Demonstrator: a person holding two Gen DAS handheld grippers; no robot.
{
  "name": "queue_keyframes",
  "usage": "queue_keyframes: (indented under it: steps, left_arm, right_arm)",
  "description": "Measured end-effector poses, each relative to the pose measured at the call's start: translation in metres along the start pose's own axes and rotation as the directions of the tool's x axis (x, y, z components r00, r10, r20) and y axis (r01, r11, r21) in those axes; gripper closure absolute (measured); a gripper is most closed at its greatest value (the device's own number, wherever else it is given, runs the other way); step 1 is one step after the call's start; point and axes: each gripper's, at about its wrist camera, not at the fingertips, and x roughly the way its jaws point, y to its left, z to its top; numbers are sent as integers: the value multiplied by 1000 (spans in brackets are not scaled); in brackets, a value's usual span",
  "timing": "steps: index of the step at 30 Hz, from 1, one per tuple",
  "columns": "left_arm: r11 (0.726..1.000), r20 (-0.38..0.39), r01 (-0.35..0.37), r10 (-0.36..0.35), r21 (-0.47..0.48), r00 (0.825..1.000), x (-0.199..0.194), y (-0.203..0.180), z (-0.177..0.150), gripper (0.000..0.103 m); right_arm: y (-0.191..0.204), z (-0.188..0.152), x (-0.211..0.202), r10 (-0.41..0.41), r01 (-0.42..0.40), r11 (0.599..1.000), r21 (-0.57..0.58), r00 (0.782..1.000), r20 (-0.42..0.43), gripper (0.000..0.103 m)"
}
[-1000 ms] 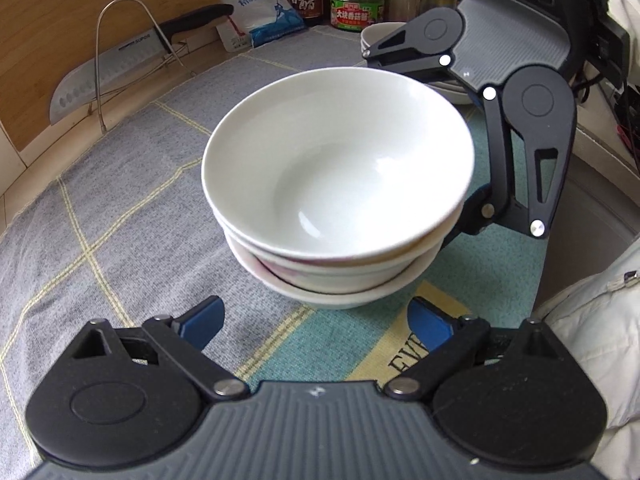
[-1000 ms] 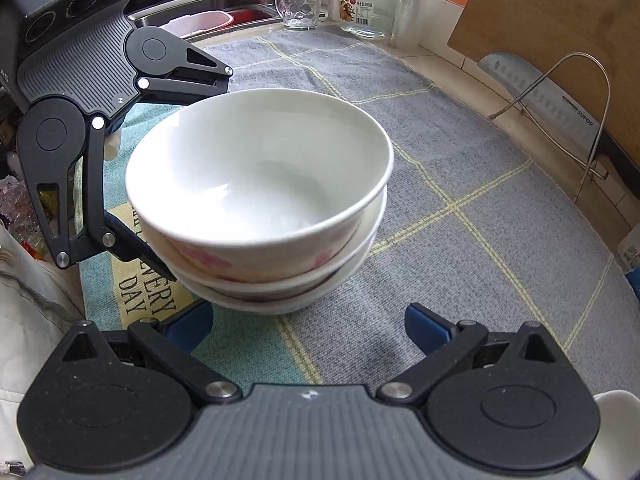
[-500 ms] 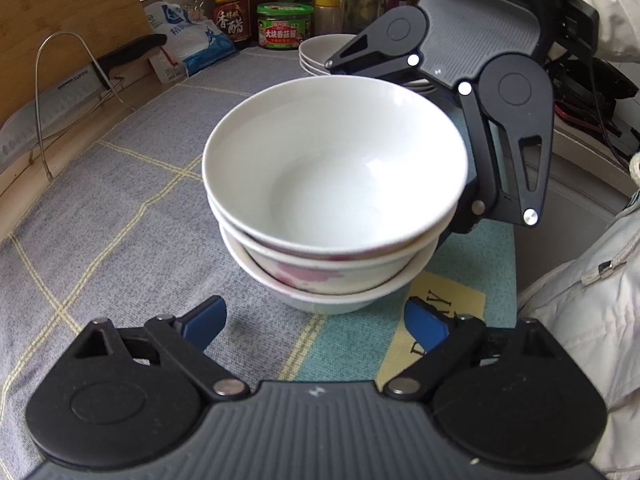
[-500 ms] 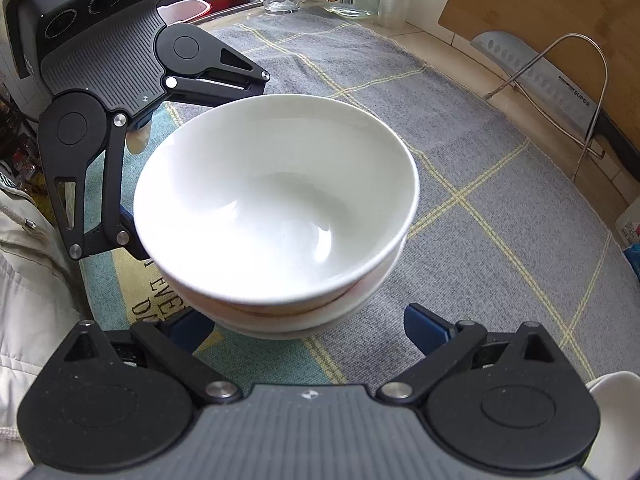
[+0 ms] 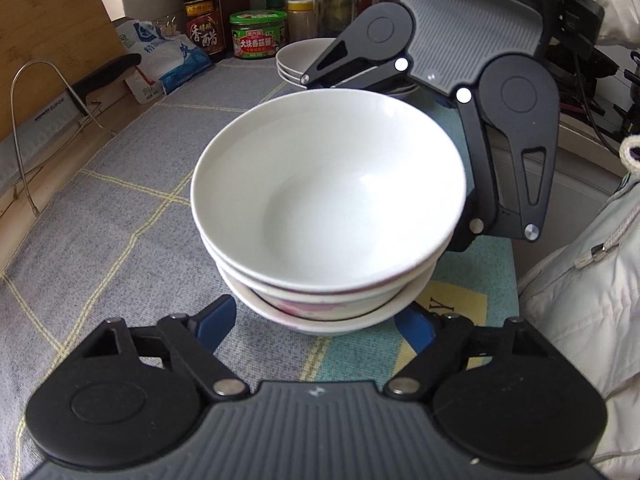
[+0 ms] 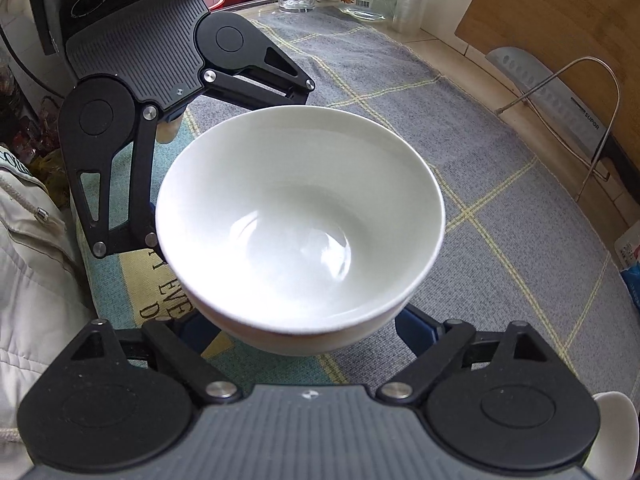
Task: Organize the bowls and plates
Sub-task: 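Lift the bowl stack with both tools toward the fruit-print plate stack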
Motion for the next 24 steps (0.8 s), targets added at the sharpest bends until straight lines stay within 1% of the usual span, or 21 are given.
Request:
queue_keyframes:
  steps: [4,6,7,12,24]
  left_arm:
    - [1000,-18,0,0,-7,1000,2,2,3,18]
    - [1000,-26,-1,1,-5,1000,4,3,4,18]
    - [1000,-29,0,0,-1,1000,4,3,5,18]
    - [1000,-44,10,-9,17,999,7,2,11,20]
    - [997,-64,45,-42,54,997,10,3,17,22]
  right_arm:
    - [0,0,0,24,-23,999,-36,1000,13,10]
    - [-1,0,0,33,-32,998,-46,999,16,14]
    - [-2,-1,0,49,-48,998,-48,999,17,16]
    - [-5,-3,-3,71,-69,996,-48,997,28,17]
    - [-2,-7,-5,67,-65,997,-38,997,46,18]
